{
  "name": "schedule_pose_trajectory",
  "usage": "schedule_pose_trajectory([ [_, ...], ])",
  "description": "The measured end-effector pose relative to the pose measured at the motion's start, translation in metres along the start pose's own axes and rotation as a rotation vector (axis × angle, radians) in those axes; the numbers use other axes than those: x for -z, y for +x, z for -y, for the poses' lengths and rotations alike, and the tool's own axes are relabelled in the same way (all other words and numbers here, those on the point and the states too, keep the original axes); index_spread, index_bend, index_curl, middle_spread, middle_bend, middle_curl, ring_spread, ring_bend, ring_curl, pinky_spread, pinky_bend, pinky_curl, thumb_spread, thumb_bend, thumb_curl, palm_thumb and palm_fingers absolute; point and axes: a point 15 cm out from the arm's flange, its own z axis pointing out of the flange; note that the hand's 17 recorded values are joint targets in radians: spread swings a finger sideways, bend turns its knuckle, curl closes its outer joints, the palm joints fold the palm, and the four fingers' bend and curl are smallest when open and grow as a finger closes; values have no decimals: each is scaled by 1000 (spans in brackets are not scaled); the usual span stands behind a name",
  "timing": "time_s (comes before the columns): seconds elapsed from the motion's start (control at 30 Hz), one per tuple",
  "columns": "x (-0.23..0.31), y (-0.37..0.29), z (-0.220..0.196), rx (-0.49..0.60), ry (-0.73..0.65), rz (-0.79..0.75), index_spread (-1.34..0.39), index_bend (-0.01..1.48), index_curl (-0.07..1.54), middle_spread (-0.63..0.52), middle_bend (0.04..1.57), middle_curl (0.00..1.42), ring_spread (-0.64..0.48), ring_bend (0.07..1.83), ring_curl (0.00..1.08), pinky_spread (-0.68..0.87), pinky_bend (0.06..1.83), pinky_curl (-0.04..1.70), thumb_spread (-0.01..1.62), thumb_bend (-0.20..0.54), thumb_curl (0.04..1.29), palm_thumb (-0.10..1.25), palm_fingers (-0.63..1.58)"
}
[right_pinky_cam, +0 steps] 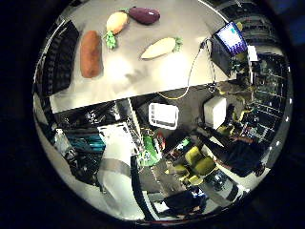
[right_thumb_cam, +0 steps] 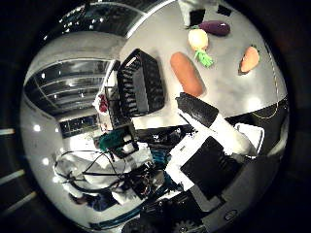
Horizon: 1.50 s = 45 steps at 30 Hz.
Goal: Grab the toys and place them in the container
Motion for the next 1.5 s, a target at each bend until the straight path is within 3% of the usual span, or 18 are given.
schedule_pose_trajectory([
  [0.33,26,4,71,30,46,-20,-410,121,320,-24,246,342,119,258,208,415,250,223,1136,-22,322,747,336],
  [0.7,22,10,181,91,87,-69,-347,143,250,20,253,346,152,294,228,403,355,280,1085,-25,312,665,174],
  [1.0,-22,23,260,152,108,-151,-342,152,252,15,265,346,158,304,241,394,363,291,1050,-24,313,651,151],
  [1.27,-74,25,300,223,23,-243,-342,150,256,13,275,345,146,300,244,389,345,293,1026,-23,318,665,151],
  [1.5,-119,56,322,194,-43,-284,-330,149,256,-1,290,346,120,298,247,373,335,295,1023,-23,322,685,159],
])
